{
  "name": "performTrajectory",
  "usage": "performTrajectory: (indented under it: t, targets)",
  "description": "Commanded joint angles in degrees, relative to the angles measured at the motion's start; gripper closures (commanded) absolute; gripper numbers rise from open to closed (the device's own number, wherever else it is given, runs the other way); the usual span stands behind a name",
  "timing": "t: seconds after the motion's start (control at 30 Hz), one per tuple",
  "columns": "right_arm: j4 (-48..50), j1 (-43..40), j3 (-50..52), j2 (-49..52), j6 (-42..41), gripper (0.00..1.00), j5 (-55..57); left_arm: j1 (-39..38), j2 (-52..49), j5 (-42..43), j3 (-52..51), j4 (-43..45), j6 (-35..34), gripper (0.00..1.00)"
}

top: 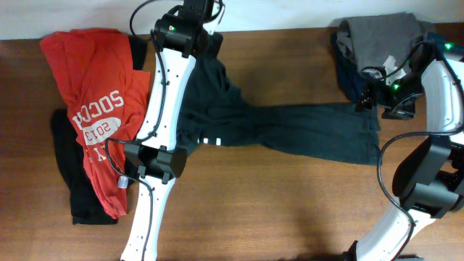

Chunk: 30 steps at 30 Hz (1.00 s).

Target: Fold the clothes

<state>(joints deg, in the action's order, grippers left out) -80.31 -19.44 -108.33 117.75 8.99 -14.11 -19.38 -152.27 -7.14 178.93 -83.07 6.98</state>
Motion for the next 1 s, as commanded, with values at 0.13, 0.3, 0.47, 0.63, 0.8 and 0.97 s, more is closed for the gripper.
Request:
performTrajectory:
  t: [0.13, 0.3, 0.47, 0.63, 0.8, 0.97]
  targets:
    - [0.2, 0.4, -1.1, 0.0, 0.0, 0.19, -0.7, -0.1, 4.3, 2.7, -0.4, -13.6, -2.9, 0.99]
    - [-0.3, 0.4, -1.1, 0.0, 0.0, 0.19, -0.7, -0.6, 5.2, 4.6, -0.8, -13.7, -3.8, 0.99]
    - [-0.3, 0.4, -1.1, 0.0, 0.0, 0.19, -0.7, -1.2, 10.2, 5.9, -7.5, -13.7, -4.0, 0.99]
    - [-0.3, 0.4, -1.1, 0.0, 0.0, 0.19, -0.7, -1.2, 18.3, 5.9, -27.3, -13.7, -4.0, 0.99]
    - [-0.3, 0.4, -1.1, 0.0, 0.0, 0.19, -0.7, -1.2, 18.5, 4.8, -41.3, -12.9, -4.0, 0.99]
    - [-0.4, 0.4, -1.1, 0.0, 0.0, 0.19, -0.7, -1.2, 18.5, 3.2, -52.5, -4.3, -4.0, 0.99]
